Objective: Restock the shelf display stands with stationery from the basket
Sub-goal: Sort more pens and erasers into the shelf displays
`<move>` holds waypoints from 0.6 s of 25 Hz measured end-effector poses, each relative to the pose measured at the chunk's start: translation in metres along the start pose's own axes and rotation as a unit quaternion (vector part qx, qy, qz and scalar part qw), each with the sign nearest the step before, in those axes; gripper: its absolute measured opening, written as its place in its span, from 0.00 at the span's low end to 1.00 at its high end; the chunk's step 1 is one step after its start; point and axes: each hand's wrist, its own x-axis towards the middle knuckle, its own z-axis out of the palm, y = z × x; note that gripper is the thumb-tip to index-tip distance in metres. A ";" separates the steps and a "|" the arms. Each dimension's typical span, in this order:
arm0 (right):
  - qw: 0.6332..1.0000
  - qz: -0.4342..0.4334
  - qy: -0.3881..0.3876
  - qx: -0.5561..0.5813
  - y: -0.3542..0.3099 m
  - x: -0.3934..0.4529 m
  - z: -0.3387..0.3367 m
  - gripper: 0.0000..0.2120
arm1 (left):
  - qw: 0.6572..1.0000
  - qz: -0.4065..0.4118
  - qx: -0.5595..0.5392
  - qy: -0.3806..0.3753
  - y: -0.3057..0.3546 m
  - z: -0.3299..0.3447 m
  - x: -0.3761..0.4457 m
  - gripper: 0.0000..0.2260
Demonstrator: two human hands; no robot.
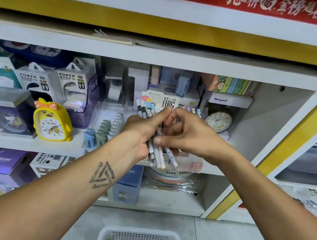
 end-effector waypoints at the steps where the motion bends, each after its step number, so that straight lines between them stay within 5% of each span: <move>1: 1.000 0.002 0.006 0.003 0.000 0.001 0.002 0.20 | 1.000 0.000 0.003 0.002 0.001 0.000 -0.001 0.20; 4: 0.998 -0.001 0.033 0.052 -0.002 0.003 0.000 0.19 | 1.000 0.002 0.000 -0.001 0.004 -0.002 -0.002 0.19; 9: 0.993 -0.005 0.091 0.072 0.000 -0.004 -0.022 0.42 | 0.999 -0.026 -0.005 -0.042 0.003 -0.006 0.004 0.12; 15: 0.979 -0.016 0.205 -0.018 0.002 -0.008 -0.041 0.29 | 0.993 -0.067 -0.013 -0.096 -0.001 0.000 0.003 0.14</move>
